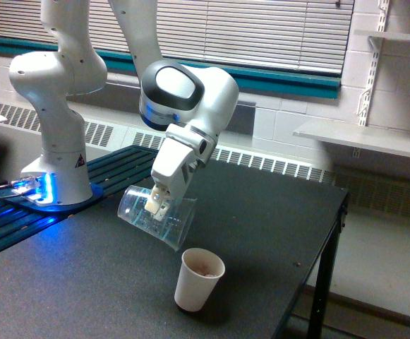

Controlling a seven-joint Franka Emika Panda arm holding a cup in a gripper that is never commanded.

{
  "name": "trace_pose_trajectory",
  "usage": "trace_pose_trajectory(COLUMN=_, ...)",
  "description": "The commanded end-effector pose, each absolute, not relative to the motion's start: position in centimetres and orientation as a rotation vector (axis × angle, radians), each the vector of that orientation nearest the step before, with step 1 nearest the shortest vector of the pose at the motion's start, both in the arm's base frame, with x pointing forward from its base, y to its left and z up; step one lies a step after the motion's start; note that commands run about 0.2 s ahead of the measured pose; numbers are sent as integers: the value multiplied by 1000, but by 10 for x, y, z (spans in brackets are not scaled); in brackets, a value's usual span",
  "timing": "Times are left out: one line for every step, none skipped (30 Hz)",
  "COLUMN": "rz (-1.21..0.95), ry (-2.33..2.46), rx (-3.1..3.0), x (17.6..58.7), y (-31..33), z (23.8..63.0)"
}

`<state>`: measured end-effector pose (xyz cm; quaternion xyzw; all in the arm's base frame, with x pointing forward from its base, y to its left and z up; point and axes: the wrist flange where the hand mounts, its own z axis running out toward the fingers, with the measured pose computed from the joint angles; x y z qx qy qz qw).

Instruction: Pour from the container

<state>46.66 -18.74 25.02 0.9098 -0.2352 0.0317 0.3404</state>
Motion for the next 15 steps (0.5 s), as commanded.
trace_pose_trajectory(rz=80, ry=-572, rx=2362, x=471, y=-184, z=252)
trace_pose_trajectory(rz=79, ry=-569, rx=2364, x=471, y=-183, z=251)
trace_pose_trajectory(rz=79, ry=-569, rx=2364, x=471, y=-183, z=251)
trace_pose_trajectory(rz=80, ry=-568, rx=2365, x=471, y=-183, z=251)
trace_pose_trajectory(rz=82, ry=-567, rx=2366, x=471, y=-183, z=251)
trace_pose_trajectory(rz=83, ry=-564, rx=2369, x=472, y=-182, z=251)
trace_pose_trajectory(rz=84, ry=-564, rx=2370, x=472, y=-182, z=251)
trace_pose_trajectory(rz=85, ry=-564, rx=2371, x=472, y=-182, z=252)
trace_pose_trajectory(rz=87, ry=-564, rx=2373, x=472, y=-182, z=252)
trace_pose_trajectory(rz=87, ry=-567, rx=2374, x=472, y=-182, z=252)
trace_pose_trajectory(rz=88, ry=-570, rx=2376, x=472, y=-183, z=252)
trace_pose_trajectory(rz=91, ry=-573, rx=2378, x=472, y=-183, z=253)
trace_pose_trajectory(rz=94, ry=-576, rx=2380, x=472, y=-184, z=253)
trace_pose_trajectory(rz=98, ry=-582, rx=2384, x=471, y=-185, z=254)
trace_pose_trajectory(rz=101, ry=-588, rx=2386, x=470, y=-186, z=254)
